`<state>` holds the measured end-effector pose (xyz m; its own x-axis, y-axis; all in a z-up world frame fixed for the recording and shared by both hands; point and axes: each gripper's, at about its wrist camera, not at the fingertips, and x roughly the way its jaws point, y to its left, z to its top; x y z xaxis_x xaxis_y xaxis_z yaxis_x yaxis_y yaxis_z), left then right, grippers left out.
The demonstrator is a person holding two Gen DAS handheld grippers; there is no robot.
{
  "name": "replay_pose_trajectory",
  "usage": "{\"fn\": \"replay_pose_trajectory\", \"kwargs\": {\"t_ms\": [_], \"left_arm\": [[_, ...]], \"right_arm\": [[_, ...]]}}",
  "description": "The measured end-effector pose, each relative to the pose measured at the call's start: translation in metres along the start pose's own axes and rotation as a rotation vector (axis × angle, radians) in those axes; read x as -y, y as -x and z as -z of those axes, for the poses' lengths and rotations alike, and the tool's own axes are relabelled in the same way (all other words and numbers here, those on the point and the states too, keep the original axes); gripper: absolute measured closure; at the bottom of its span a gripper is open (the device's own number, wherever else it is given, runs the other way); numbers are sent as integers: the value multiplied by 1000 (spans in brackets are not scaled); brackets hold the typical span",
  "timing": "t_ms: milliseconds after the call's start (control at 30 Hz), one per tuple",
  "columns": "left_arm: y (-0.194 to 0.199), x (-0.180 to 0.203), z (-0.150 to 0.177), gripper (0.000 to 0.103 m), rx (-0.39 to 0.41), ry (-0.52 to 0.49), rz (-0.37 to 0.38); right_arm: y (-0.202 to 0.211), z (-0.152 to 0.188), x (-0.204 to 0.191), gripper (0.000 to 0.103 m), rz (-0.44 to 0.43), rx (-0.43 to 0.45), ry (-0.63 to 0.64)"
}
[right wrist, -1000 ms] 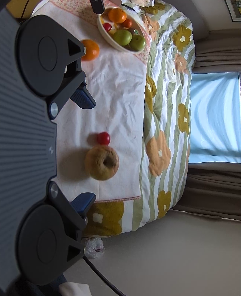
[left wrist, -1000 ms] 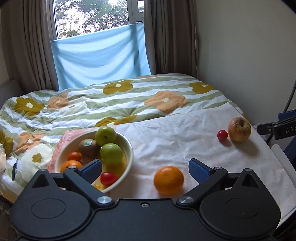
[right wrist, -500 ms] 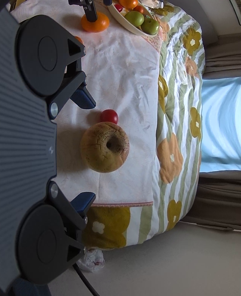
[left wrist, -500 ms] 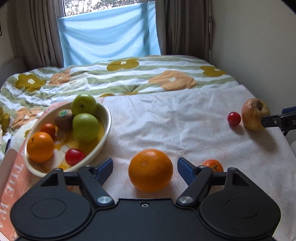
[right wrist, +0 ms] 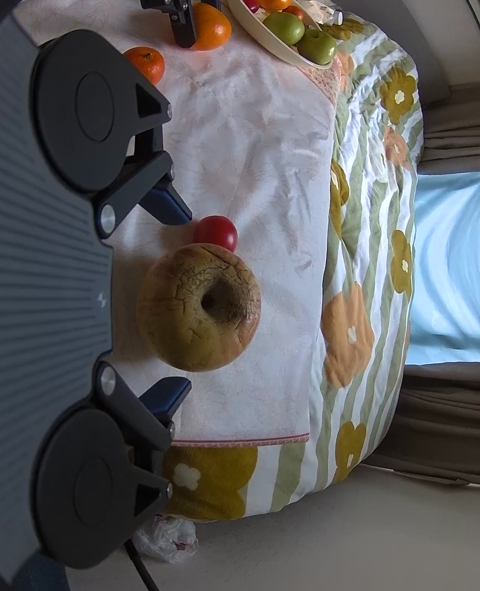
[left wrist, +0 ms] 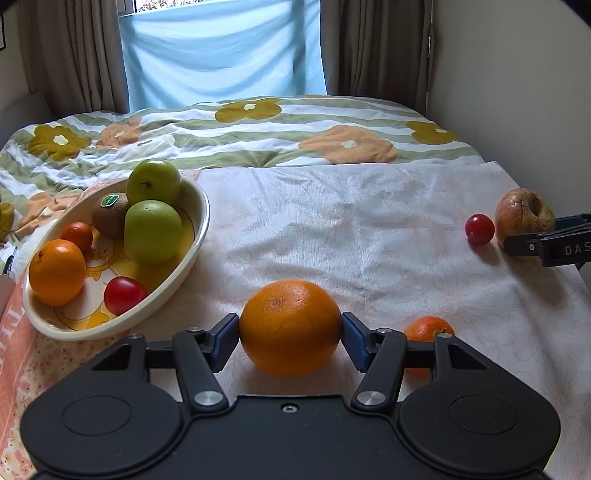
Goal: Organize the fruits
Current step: 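Grasp the orange with the left tool while the right tool grasps the brown apple, then carry the orange and brown apple with both tools over the plate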
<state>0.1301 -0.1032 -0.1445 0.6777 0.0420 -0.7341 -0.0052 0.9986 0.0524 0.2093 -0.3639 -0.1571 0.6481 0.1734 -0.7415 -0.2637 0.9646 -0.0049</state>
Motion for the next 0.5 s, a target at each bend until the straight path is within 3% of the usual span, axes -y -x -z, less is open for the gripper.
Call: {"fn": "replay_pose_trajectory", "kwargs": {"t_ms": [67, 400, 500], "left_arm": [[1, 2, 0, 39, 1, -7, -5], [2, 2, 2, 40, 1, -9, -8], [3, 1, 3, 40, -1, -5, -9]], "right_arm": [[-3, 0, 0, 6, 4, -3, 6], [-8, -2, -3, 6, 20, 13, 33], [-9, -3, -2, 13, 29, 19, 39]]}}
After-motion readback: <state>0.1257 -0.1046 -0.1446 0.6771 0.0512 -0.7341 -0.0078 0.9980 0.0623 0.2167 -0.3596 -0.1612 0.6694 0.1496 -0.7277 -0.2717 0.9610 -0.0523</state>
